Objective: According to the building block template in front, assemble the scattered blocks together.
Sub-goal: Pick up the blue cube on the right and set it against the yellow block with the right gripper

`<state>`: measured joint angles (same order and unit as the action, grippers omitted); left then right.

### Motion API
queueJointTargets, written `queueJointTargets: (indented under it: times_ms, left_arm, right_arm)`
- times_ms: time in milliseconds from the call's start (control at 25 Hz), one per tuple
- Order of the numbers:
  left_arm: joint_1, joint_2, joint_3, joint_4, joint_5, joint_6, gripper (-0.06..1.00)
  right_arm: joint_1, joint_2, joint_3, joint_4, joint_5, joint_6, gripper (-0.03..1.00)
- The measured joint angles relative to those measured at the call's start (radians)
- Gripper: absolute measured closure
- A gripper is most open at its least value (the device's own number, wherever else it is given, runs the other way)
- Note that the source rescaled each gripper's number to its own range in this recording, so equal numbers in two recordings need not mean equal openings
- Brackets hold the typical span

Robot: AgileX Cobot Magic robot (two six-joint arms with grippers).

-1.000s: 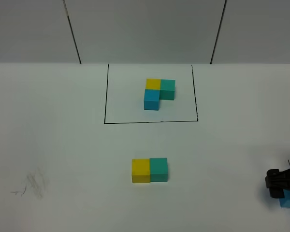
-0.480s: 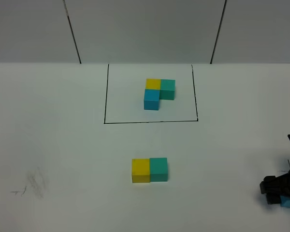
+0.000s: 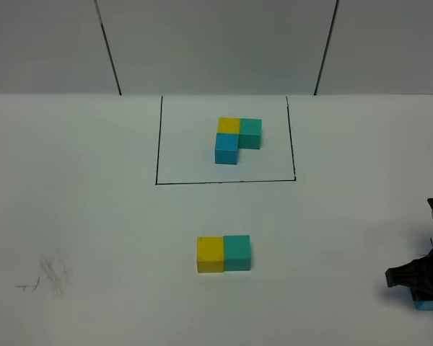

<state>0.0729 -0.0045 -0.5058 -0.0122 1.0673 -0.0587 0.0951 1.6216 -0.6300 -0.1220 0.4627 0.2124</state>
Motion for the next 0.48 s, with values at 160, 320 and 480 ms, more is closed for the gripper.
queueJointTargets:
  times_ms: [160,320,480]
  left_arm:
    - [0.000,0.000,0.000,0.000,0.000,0.000,0.57]
    - [0.000,0.000,0.000,0.000,0.000,0.000,0.57]
    - [0.000,0.000,0.000,0.000,0.000,0.000,0.57]
  right_arm:
    - [0.031,-0.133,-0.002,0.017,0.073,0.012,0.95]
    - [0.125,-0.272,-0.020,0.001,0.204,0.138,0.95]
    - [0.306,-0.351,-0.020,-0.066,0.314,0.336,0.95]
